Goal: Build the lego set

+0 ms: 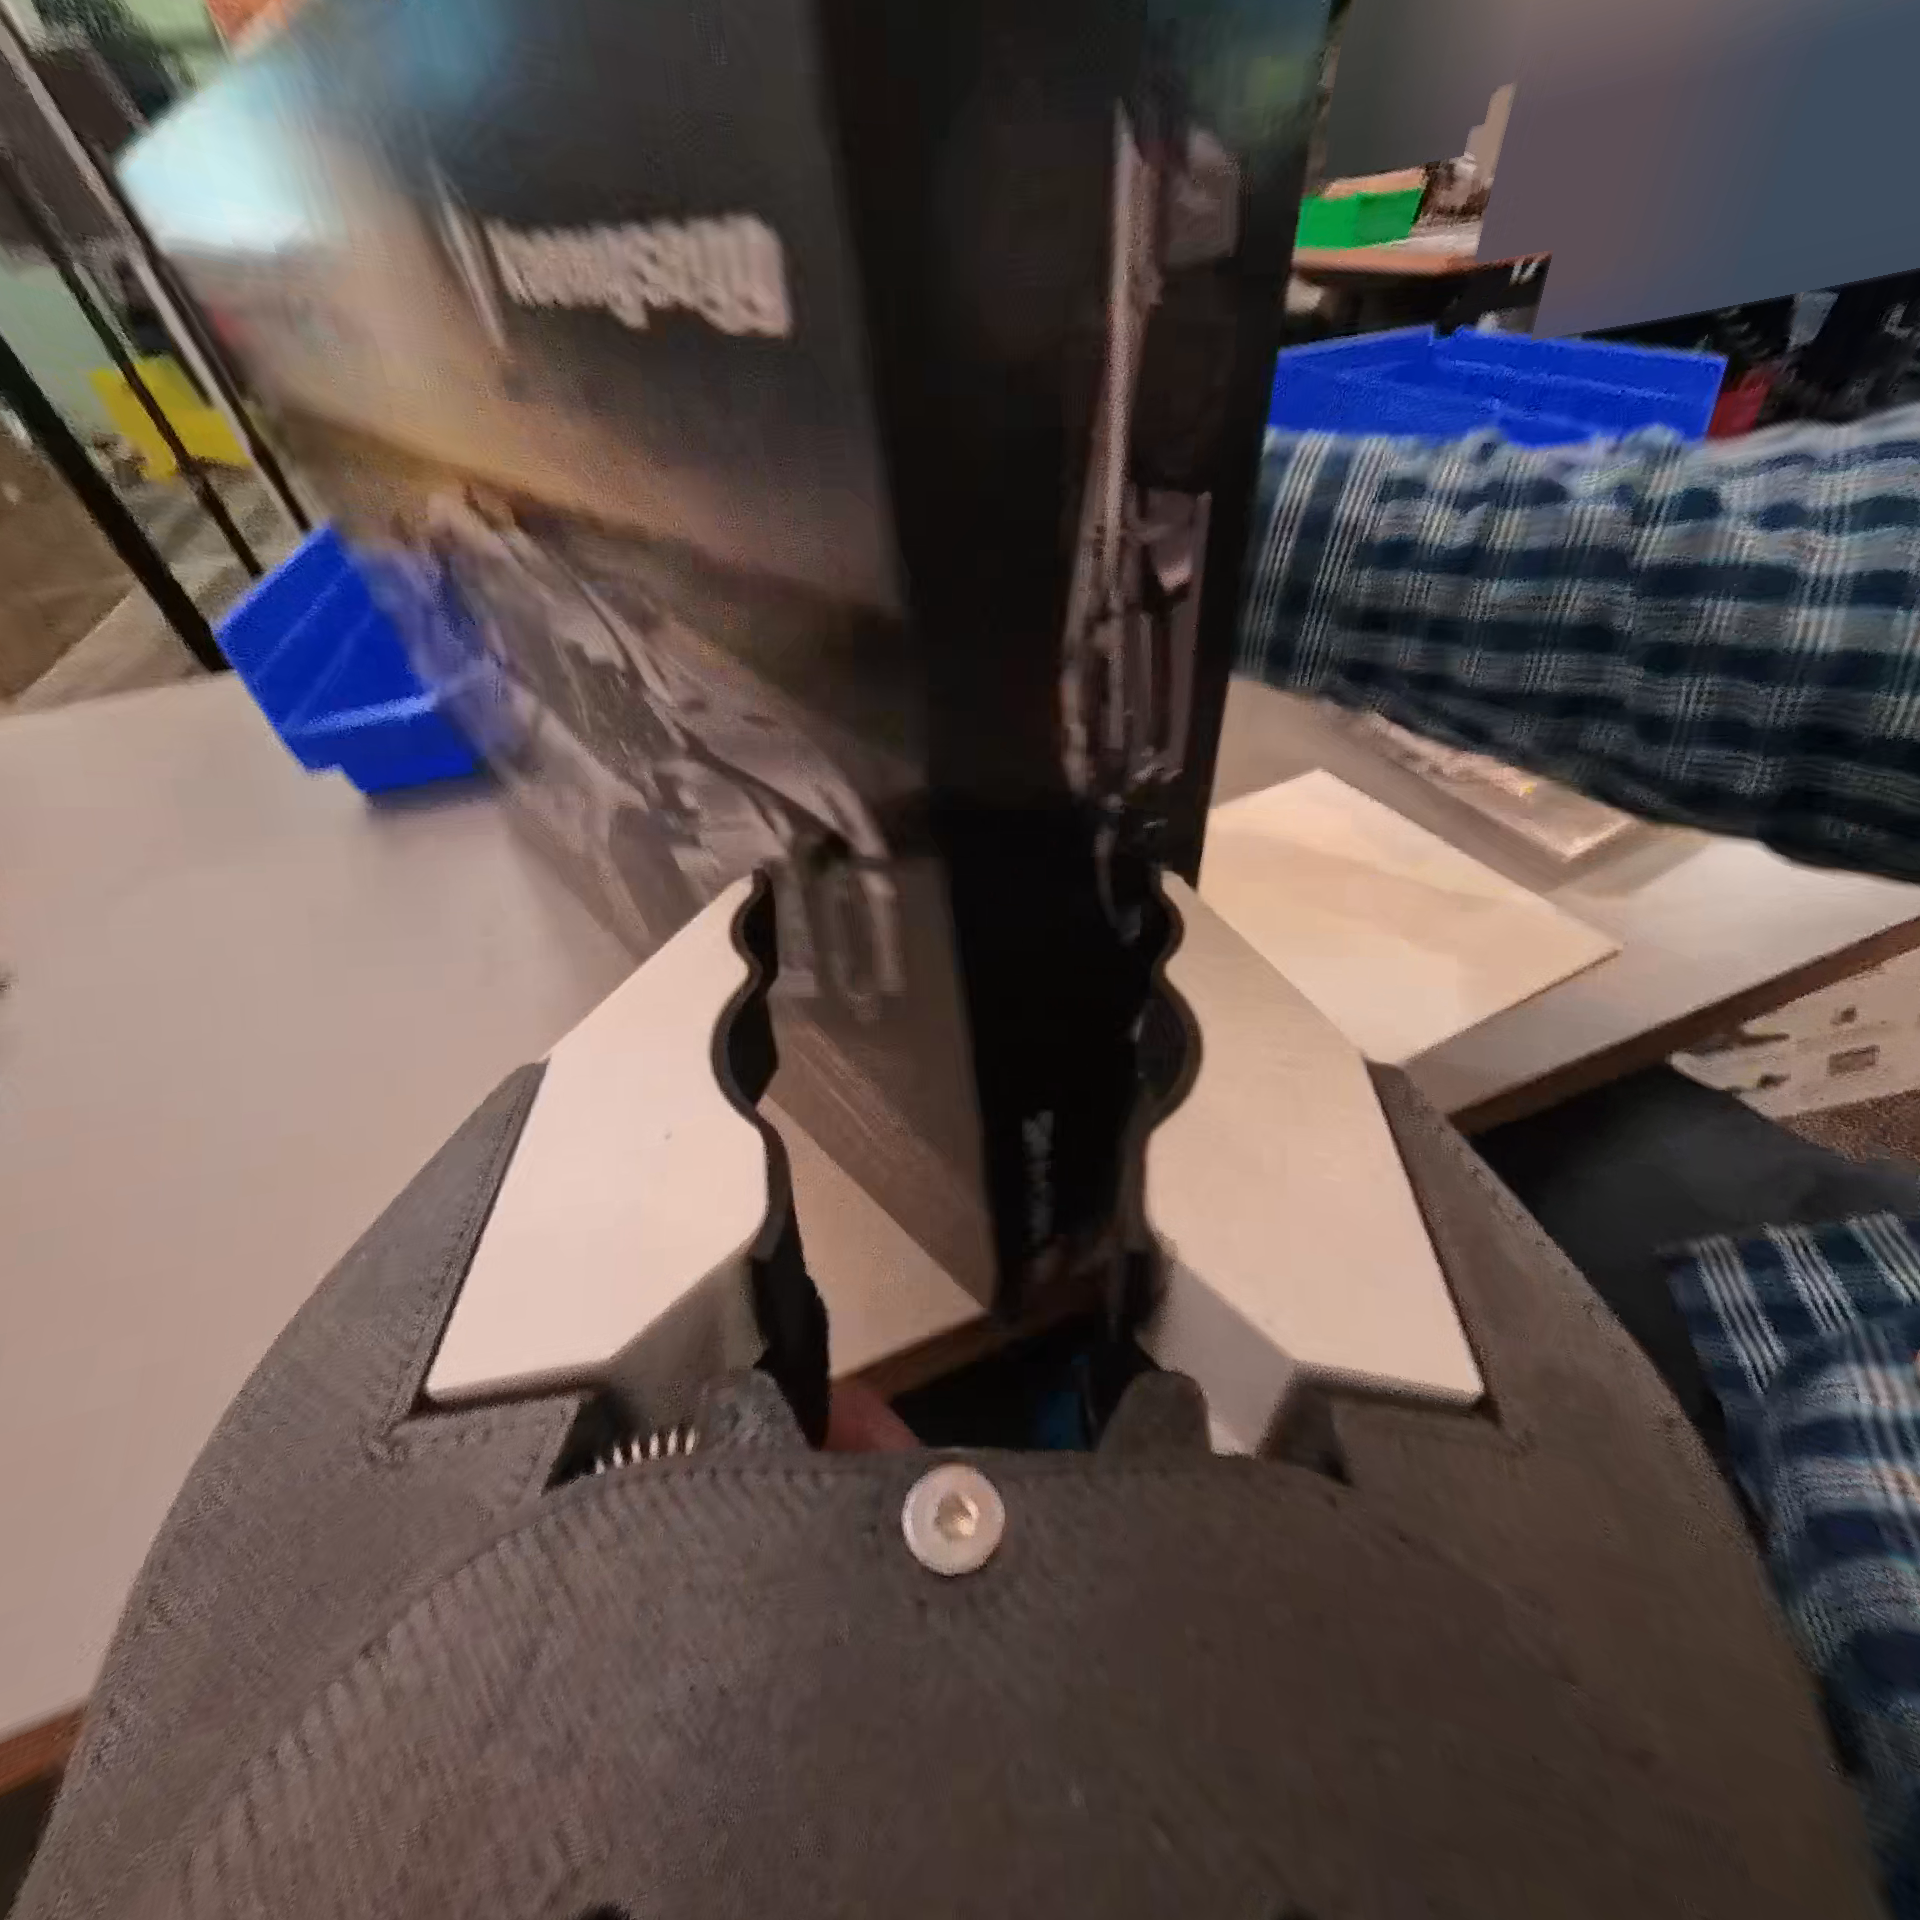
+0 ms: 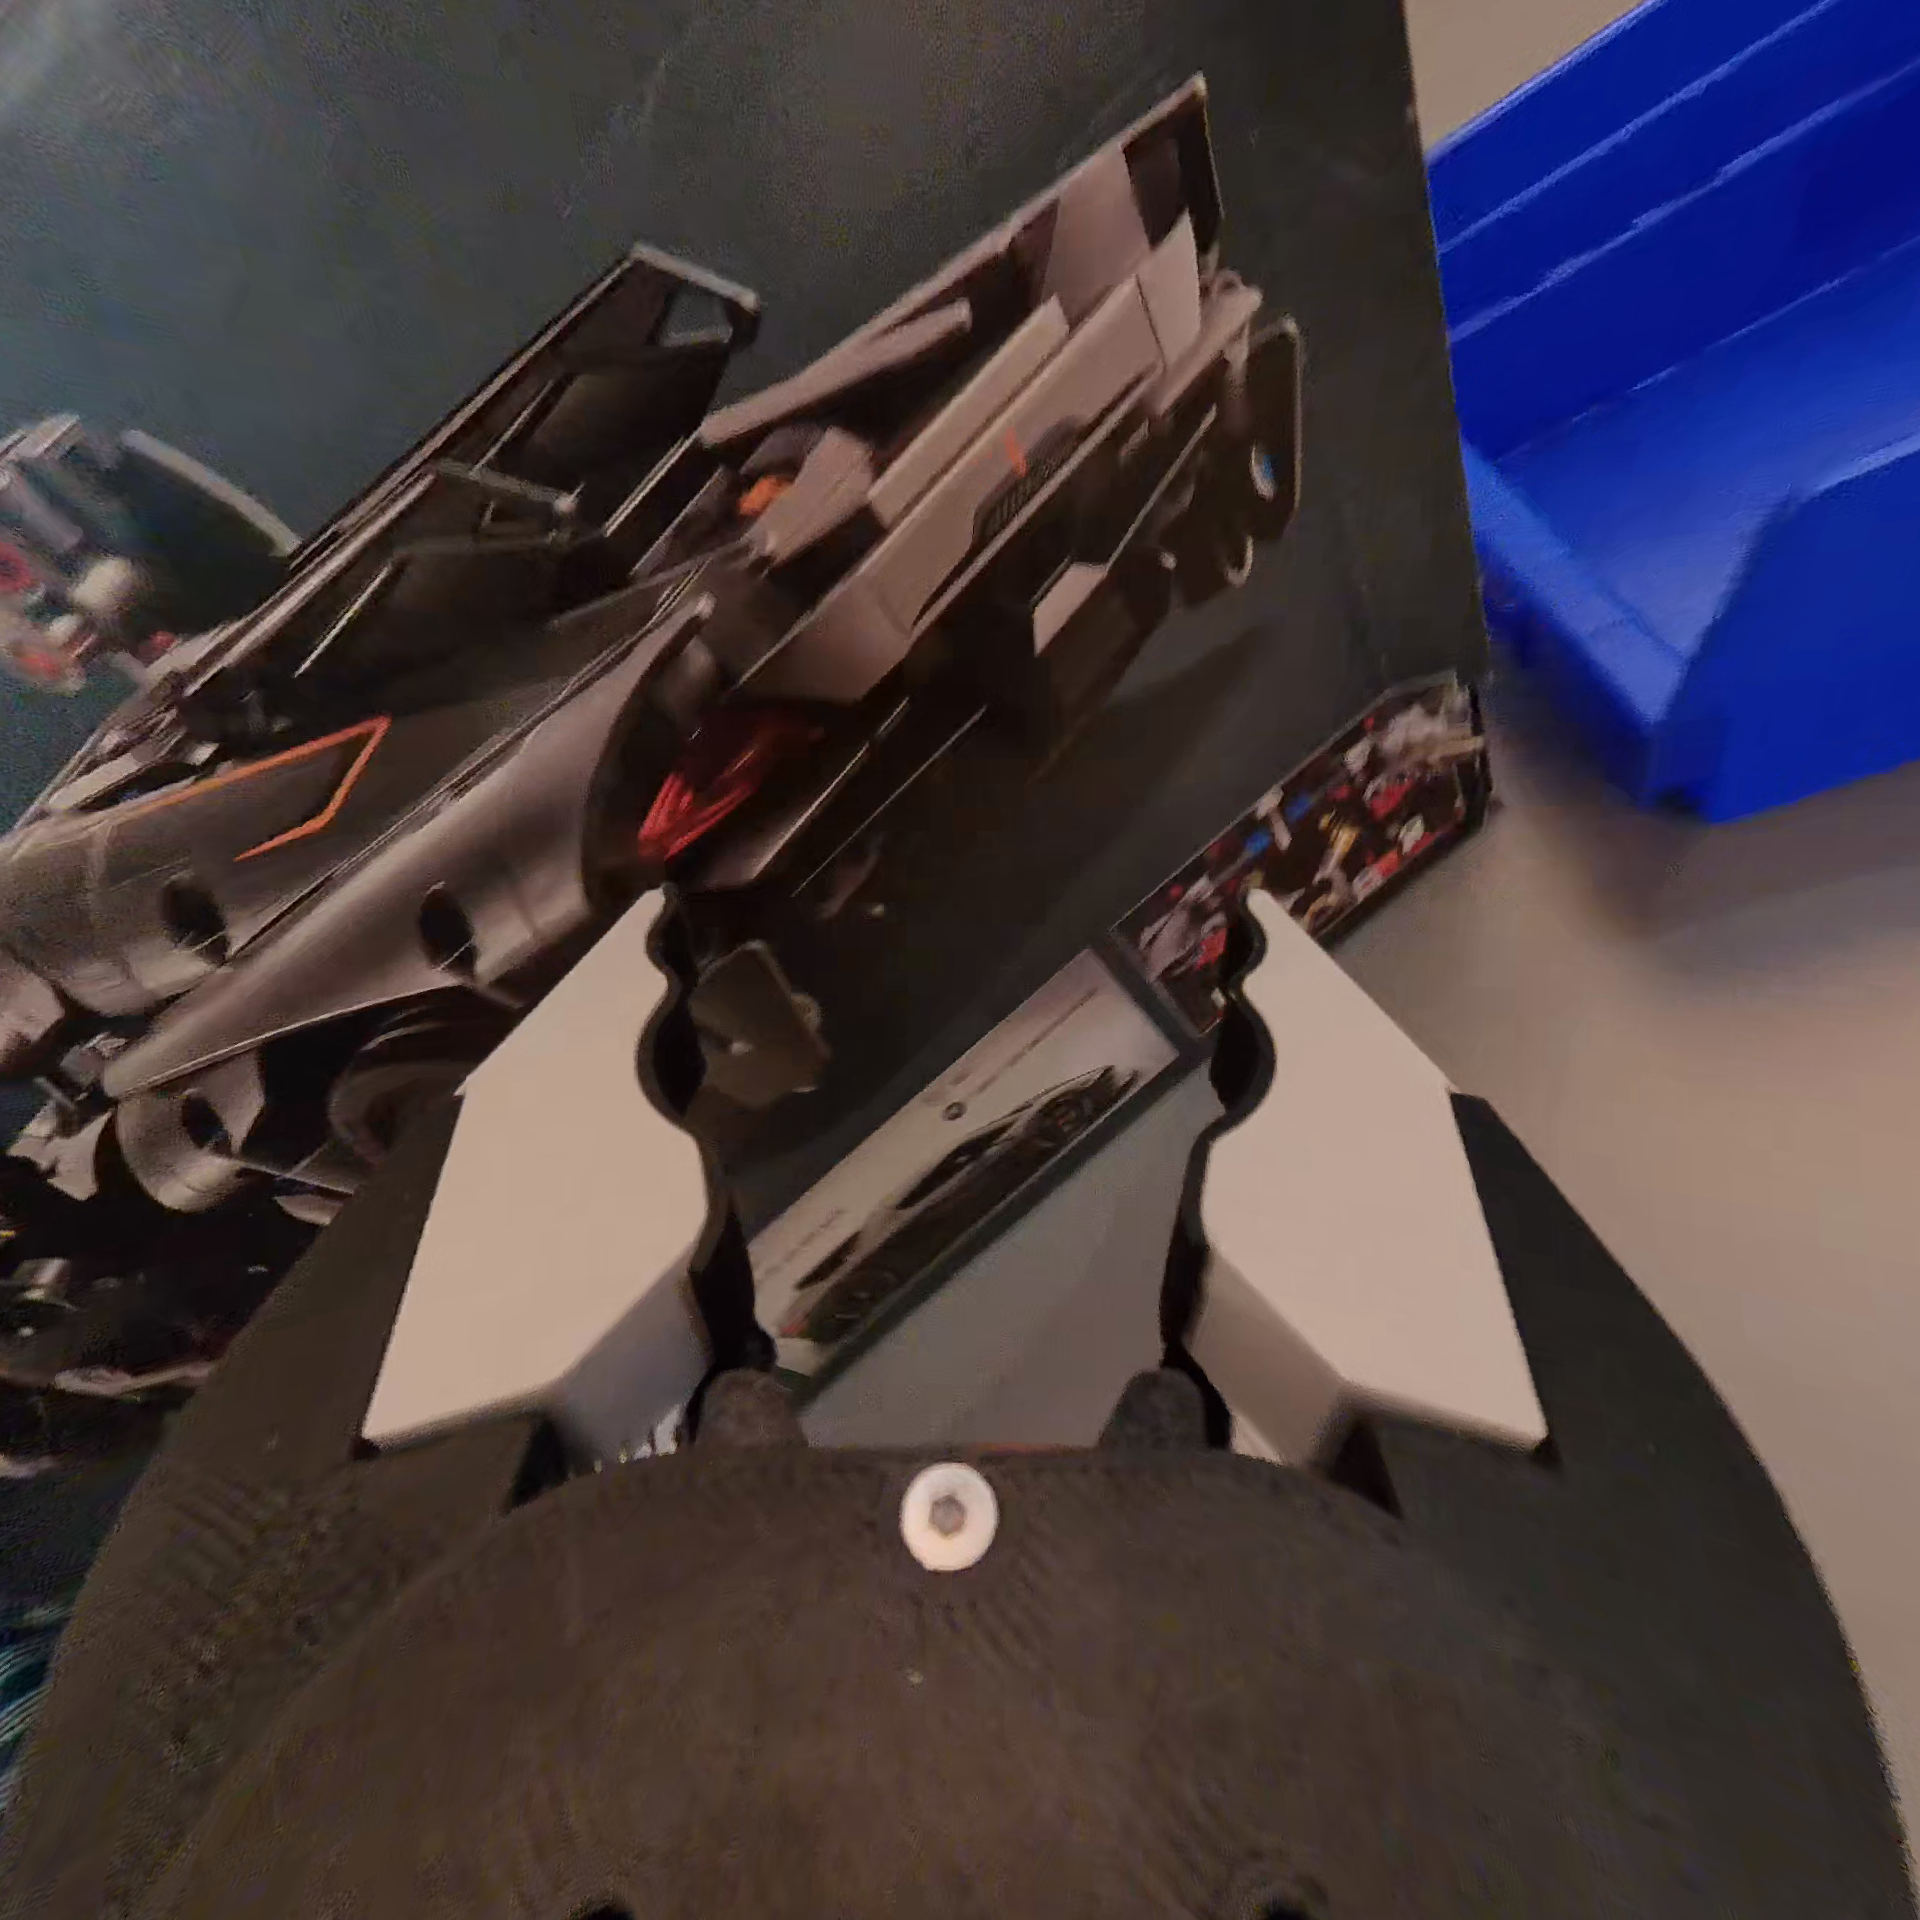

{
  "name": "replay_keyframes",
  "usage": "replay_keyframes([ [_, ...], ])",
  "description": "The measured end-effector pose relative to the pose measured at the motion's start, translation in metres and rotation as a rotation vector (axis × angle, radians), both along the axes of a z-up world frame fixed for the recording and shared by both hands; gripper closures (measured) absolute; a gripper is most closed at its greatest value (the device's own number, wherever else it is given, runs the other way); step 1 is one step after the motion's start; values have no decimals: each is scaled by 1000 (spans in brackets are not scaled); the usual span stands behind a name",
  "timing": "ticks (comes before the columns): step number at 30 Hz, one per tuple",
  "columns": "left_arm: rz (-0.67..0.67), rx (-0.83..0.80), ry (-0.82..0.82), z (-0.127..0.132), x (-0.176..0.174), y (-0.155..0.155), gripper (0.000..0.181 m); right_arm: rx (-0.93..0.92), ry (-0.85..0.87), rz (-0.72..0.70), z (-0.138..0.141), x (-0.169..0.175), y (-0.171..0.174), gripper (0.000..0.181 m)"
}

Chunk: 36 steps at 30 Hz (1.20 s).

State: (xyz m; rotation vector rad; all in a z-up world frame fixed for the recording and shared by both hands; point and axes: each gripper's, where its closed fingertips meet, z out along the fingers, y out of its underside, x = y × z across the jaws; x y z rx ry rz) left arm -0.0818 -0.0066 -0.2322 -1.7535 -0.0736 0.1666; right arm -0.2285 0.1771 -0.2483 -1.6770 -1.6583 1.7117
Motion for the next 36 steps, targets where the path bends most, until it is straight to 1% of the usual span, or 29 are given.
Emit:
replay_keyframes([
  [1,-18,17,7,5,4,8,116,-26,-2,28,-2,1,-6,83],
  [3,-62,-1,-21,5,15,26,111,-74,-15,99,-6,6,-22,86],
  [4,-73,-1,-30,4,19,35,110,-79,-19,111,-7,7,-25,89],
  [6,-118,-2,-2,1,28,51,109,-78,-19,143,-7,12,-30,94],
  [9,-157,-9,-12,-4,35,75,111,-71,-63,161,-10,18,-29,93],
  [11,-156,-14,9,-4,33,93,111,-83,-71,183,-5,23,-25,99],
  [13,-146,-8,0,-4,26,109,110,-97,-71,182,0,27,-17,100],
  [15,-159,-3,-15,-6,23,120,114,-90,-52,162,7,29,-5,104],
  [17,-169,4,-8,-8,22,126,117,-103,-40,143,13,31,6,107],
  [18,-168,-1,2,-9,20,127,117,-102,-34,123,16,31,12,104],
  [20,-168,4,-5,-7,16,125,110,-90,-19,82,20,32,24,100],
  [22,-194,28,-13,-1,17,118,103,-94,19,29,29,35,36,97],
  [23,-197,34,-10,5,15,111,99,-90,25,-5,32,38,43,90],
  [24,-183,50,16,15,10,100,98,-79,60,-51,39,43,50,89],
  [26,-114,88,100,39,-15,69,97,-35,139,-109,57,62,58,90],
  [27,-67,101,126,51,-34,51,95,-3,178,-146,66,74,62,89],
  [29,66,82,166,65,-87,14,89,41,232,-203,81,101,65,87],
  [30,130,74,186,71,-116,-5,85,55,255,-234,87,115,66,79],
  [32,266,55,209,78,-176,-41,79,66,280,-266,93,141,60,72],
  [34,358,57,183,77,-229,-69,73,119,280,-302,91,162,52,65],
  [35,366,52,167,72,-249,-77,69,158,270,-330,88,172,48,61],
  [36,344,56,122,65,-265,-79,69,185,286,-374,89,181,47,58],
])
